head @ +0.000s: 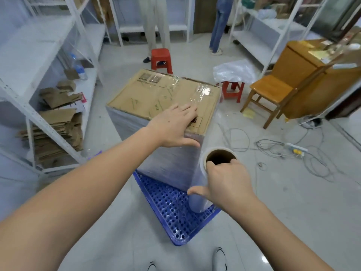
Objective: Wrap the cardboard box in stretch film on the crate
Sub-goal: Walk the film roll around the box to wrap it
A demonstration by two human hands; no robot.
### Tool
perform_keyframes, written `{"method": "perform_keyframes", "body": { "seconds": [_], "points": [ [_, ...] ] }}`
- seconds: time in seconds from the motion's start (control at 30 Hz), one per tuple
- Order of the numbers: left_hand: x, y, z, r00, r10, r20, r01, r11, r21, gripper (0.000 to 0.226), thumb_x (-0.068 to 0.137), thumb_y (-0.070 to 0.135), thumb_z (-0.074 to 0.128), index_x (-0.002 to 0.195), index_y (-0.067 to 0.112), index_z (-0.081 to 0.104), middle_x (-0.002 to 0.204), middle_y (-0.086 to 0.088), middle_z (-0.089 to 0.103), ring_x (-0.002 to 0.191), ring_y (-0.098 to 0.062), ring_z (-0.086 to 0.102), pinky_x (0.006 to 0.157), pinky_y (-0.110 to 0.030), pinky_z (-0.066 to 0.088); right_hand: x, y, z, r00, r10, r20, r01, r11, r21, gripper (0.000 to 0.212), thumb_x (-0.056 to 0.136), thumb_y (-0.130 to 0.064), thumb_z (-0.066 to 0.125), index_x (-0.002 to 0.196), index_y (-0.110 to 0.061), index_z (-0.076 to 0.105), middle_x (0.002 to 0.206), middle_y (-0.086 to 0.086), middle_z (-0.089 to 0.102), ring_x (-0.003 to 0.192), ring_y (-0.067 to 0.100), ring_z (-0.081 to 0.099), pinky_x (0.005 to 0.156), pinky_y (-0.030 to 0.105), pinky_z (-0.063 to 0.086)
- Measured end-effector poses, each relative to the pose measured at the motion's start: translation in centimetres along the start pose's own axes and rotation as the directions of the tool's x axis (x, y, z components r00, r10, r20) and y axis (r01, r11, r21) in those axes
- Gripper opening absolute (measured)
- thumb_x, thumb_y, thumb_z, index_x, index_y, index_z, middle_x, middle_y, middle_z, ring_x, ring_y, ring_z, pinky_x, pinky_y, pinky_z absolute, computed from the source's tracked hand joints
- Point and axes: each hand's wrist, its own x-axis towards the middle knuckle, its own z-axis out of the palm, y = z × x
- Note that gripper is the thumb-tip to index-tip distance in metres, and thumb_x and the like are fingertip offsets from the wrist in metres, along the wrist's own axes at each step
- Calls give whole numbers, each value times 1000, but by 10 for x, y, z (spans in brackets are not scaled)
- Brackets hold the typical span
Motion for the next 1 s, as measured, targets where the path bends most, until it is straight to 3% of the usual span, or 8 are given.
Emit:
{"method": "perform_keyframes", "body": {
  "seconds": [0.07,0.17,0.23,0.3,0.37,0.57,0.73,1.0],
  "points": [
    [2,-1,4,1000,10,-9,-11,1000,-3,112,84,92,34,160,11,23,171,-9,17,157,-26,17,128,-47,16,4,-4,7,996,55,-64,-56,998,-8,71,73,-90,30,72,-20,43,65,-4,58,60,21,47,70,33,29],
    [6,1,4,1000,17,15,-17,1000,10,106,85,91,26,163,19,15,173,-7,12,158,-28,14,128,-49,14,4,-3,18,990,66,-128,-63,998,29,63,84,-79,41,58,-23,27,51,-6,41,55,22,40,66,32,28],
    [11,-2,2,1000,17,19,-17,1000,17,106,86,90,22,164,21,12,172,-7,13,158,-28,14,128,-50,15,2,0,23,983,26,-182,-24,1000,12,66,82,-71,53,54,-24,18,44,-7,25,49,22,31,58,32,34],
    [18,-5,0,1000,14,28,-15,1000,26,106,86,90,21,165,20,11,172,-6,13,158,-28,15,127,-51,16,-5,-1,21,968,-72,-240,68,997,-27,62,79,-67,52,52,-23,16,42,-8,21,45,21,24,54,28,34],
    [25,-8,0,999,15,29,-16,999,39,107,86,91,19,165,19,11,172,-6,13,157,-28,16,126,-52,18,-11,-5,15,942,-196,-271,187,981,-61,54,76,-66,46,51,-23,24,42,-8,23,43,19,23,55,25,27],
    [23,-7,5,1000,11,12,-12,999,48,107,86,91,19,165,19,11,172,-6,15,157,-28,16,126,-52,19,-13,-33,13,885,-380,-270,399,917,17,50,76,-54,62,50,-21,35,41,-4,32,42,22,31,58,28,31],
    [22,-5,6,1000,1,28,-2,999,42,106,87,90,21,165,19,10,172,-7,13,158,-29,13,126,-53,18,-5,-53,12,875,-409,-258,435,899,54,47,79,-53,57,50,-19,41,42,-2,40,44,23,36,60,32,37],
    [17,-1,8,1000,-9,23,8,999,42,106,87,90,21,165,19,10,172,-6,13,158,-27,13,127,-52,16,11,-77,10,840,-515,-171,524,851,15,47,78,-52,63,54,-21,38,43,-3,39,44,22,36,61,31,30]
  ]
}}
